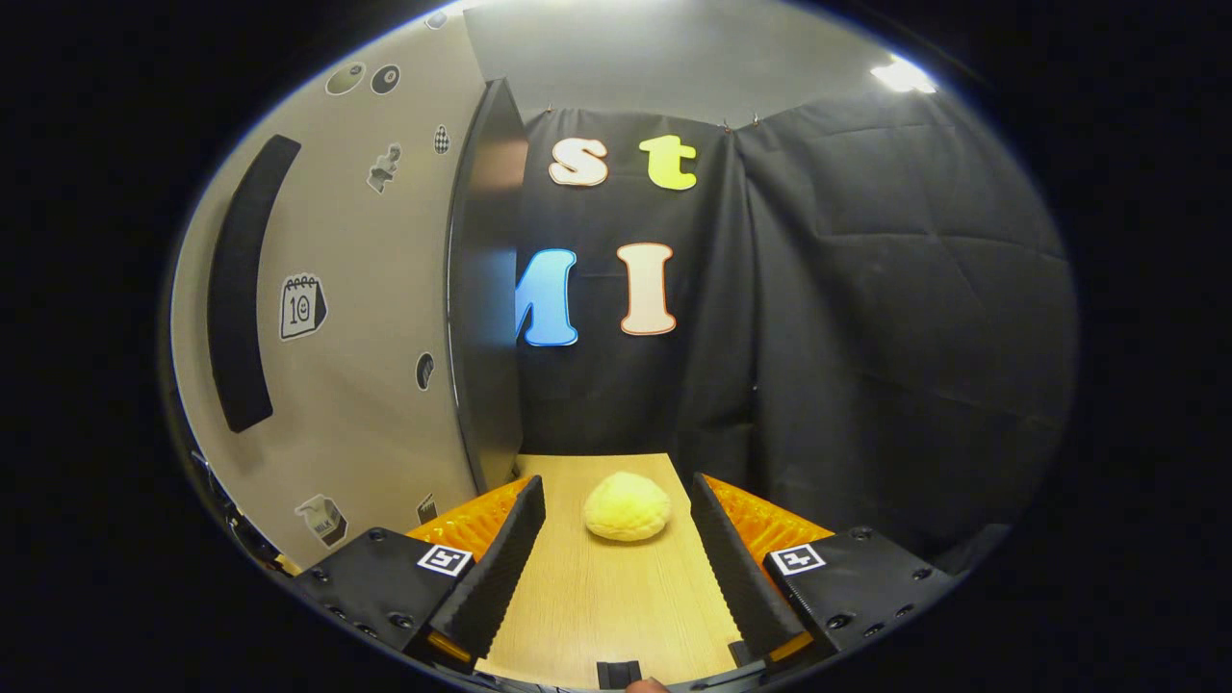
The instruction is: Open the cabinet door with the right hand, grasp the bottle in the cabinet with the left hand and place it on the coaster, then close the cabinet door with the right hand.
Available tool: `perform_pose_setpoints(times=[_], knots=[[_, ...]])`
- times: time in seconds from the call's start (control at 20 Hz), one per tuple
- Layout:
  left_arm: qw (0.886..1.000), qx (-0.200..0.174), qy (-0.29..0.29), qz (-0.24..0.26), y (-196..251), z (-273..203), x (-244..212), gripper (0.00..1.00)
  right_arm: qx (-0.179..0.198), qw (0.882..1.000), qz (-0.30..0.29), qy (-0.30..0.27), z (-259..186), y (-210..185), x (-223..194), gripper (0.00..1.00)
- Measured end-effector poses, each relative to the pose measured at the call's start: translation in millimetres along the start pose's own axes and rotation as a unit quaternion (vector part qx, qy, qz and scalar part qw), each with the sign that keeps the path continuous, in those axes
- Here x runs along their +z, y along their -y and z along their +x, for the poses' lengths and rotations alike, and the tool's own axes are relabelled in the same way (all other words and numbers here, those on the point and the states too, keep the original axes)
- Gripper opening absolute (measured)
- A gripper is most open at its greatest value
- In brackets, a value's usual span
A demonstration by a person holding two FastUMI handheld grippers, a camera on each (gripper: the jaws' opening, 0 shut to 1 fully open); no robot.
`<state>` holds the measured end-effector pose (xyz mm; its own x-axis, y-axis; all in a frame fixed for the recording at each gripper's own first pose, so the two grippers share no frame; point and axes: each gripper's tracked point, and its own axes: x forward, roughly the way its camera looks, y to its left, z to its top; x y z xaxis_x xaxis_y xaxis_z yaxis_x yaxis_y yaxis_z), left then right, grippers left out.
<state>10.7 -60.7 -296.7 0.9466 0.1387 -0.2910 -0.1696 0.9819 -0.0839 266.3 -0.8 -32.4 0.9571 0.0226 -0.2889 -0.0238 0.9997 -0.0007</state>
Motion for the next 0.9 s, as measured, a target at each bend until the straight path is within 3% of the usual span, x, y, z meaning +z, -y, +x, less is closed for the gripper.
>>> perform_pose_setpoints(times=[0.05, 0.45, 0.5, 0.6, 0.9], knots=[[1.000, 0.000, -0.003, 0.003, 0.4, -2.2, -1.3, 0.72, 0.000, 1.000, -0.001, -0.001, 0.3, 0.0, -1.5, 0.93], [1.000, 0.003, -0.023, 0.019, 0.6, -8.3, -2.1, 0.75, 0.010, 1.000, 0.003, -0.003, 0.4, -4.3, -5.8, 0.93], [0.999, 0.004, -0.024, 0.020, 0.6, -8.8, 0.8, 0.82, 0.011, 1.000, 0.004, -0.004, 0.5, -4.9, -6.2, 0.93], [0.999, 0.003, -0.023, 0.022, 1.9, -10.4, 6.8, 0.85, 0.013, 1.000, 0.005, -0.007, -1.2, -5.2, -6.8, 0.93], [1.000, 0.008, 0.003, 0.024, 6.6, -25.8, 52.9, 0.80, 0.022, 1.000, 0.001, 0.002, -3.0, -7.3, 2.9, 0.96]])
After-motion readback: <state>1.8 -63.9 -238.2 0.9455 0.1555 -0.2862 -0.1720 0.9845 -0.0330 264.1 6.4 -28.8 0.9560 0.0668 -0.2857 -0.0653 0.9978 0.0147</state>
